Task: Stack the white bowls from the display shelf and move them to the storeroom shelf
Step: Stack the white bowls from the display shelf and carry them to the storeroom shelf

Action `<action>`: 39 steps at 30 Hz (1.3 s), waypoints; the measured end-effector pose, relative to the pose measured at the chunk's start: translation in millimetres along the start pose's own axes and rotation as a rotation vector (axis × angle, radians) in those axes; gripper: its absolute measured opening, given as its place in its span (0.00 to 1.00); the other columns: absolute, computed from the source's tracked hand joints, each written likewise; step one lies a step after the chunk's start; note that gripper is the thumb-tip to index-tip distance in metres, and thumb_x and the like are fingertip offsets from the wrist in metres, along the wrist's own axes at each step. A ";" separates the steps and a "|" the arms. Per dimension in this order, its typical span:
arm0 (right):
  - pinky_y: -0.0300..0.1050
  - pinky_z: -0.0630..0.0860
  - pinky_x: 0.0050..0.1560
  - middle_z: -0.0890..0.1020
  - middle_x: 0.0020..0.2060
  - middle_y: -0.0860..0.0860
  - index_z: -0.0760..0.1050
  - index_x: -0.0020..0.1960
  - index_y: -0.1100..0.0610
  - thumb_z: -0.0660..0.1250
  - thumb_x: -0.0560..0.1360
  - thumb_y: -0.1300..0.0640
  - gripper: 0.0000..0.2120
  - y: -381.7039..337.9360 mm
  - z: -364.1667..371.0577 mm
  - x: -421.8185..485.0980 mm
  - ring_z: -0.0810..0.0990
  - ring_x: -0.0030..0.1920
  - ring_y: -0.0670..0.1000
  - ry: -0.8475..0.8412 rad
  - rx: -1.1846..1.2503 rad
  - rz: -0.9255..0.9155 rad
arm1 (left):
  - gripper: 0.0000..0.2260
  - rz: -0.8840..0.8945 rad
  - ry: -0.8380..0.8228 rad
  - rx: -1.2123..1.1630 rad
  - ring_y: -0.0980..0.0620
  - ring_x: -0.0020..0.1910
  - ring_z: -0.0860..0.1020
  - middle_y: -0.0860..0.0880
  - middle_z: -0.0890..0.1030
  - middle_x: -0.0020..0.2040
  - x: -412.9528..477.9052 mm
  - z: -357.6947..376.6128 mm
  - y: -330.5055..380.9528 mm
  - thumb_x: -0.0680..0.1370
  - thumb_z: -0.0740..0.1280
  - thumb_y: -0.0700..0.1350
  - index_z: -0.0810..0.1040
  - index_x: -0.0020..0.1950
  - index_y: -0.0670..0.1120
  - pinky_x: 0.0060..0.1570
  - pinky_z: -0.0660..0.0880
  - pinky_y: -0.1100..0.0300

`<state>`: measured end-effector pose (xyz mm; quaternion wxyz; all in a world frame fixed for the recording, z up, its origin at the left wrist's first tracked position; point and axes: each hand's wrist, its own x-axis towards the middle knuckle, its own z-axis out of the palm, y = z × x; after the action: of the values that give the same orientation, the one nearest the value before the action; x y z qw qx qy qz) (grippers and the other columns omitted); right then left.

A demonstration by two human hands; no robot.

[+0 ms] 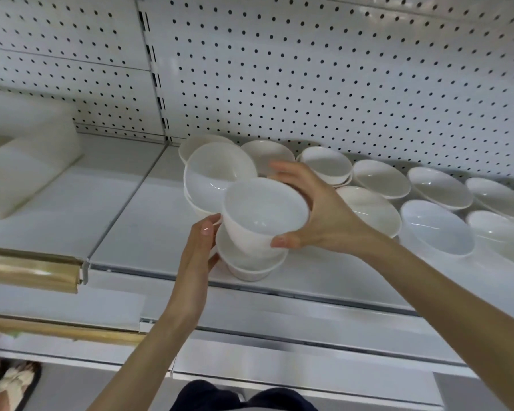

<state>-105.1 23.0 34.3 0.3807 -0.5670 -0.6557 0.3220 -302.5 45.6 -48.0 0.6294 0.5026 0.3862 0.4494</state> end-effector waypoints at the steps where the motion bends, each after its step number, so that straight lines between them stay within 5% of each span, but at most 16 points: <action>1: 0.48 0.69 0.68 0.76 0.63 0.47 0.63 0.63 0.39 0.78 0.49 0.44 0.45 1.7 2.8 -0.6 0.73 0.65 0.43 0.003 -0.003 0.000 | 0.25 0.003 0.000 0.003 0.57 0.62 0.77 0.55 0.79 0.64 -0.4 0.9 1.1 0.73 0.58 0.65 0.74 0.65 0.56 0.59 0.75 0.58; 5: 0.51 0.69 0.68 0.75 0.62 0.45 0.63 0.65 0.39 0.78 0.49 0.42 0.47 6.7 12.6 -3.2 0.72 0.65 0.44 0.012 -0.035 0.012 | 0.21 0.019 0.003 0.005 0.61 0.61 0.77 0.58 0.79 0.63 -2.5 6.0 2.9 0.75 0.57 0.64 0.73 0.65 0.59 0.59 0.74 0.60; 9: 0.46 0.68 0.69 0.70 0.61 0.32 0.63 0.65 0.37 0.77 0.50 0.40 0.45 7.6 19.9 -5.5 0.69 0.66 0.39 -0.010 -0.070 0.044 | 0.24 0.040 0.000 0.012 0.62 0.63 0.75 0.59 0.79 0.63 -6.1 8.7 3.2 0.75 0.57 0.66 0.72 0.67 0.58 0.64 0.71 0.58; 15: 0.49 0.68 0.69 0.70 0.62 0.33 0.63 0.65 0.39 0.76 0.50 0.40 0.46 10.8 25.2 -5.6 0.69 0.67 0.42 0.004 -0.087 0.047 | 0.20 0.030 0.001 0.056 0.64 0.62 0.74 0.65 0.78 0.60 -6.0 9.4 -0.5 0.75 0.54 0.61 0.71 0.65 0.62 0.67 0.69 0.56; 24: 0.49 0.67 0.69 0.69 0.63 0.33 0.62 0.68 0.41 0.76 0.50 0.39 0.48 16.2 27.5 -5.8 0.68 0.67 0.40 -0.014 -0.122 0.072 | 0.19 -0.042 0.045 0.054 0.59 0.66 0.72 0.56 0.75 0.67 -4.8 11.2 -4.6 0.82 0.55 0.56 0.70 0.71 0.56 0.71 0.67 0.50; 28: 0.47 0.67 0.69 0.69 0.63 0.32 0.62 0.68 0.41 0.76 0.50 0.39 0.49 18.8 27.4 -6.0 0.67 0.67 0.40 -0.023 -0.120 0.074 | 0.25 -0.039 0.047 0.065 0.58 0.66 0.73 0.56 0.76 0.66 -3.5 10.2 -6.3 0.75 0.56 0.61 0.71 0.71 0.56 0.70 0.68 0.52; 39: 0.46 0.62 0.72 0.64 0.70 0.43 0.55 0.72 0.41 0.76 0.53 0.41 0.52 29.2 27.7 -3.5 0.61 0.72 0.42 -0.124 -0.067 0.064 | 0.23 -0.022 0.055 0.048 0.59 0.62 0.76 0.57 0.79 0.62 -1.8 12.1 -4.2 0.75 0.57 0.58 0.74 0.67 0.54 0.67 0.70 0.55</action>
<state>-114.3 24.2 -5.0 0.3099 -0.5789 -0.6699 0.3464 -290.9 40.0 -49.7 0.6112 0.5006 0.4196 0.4470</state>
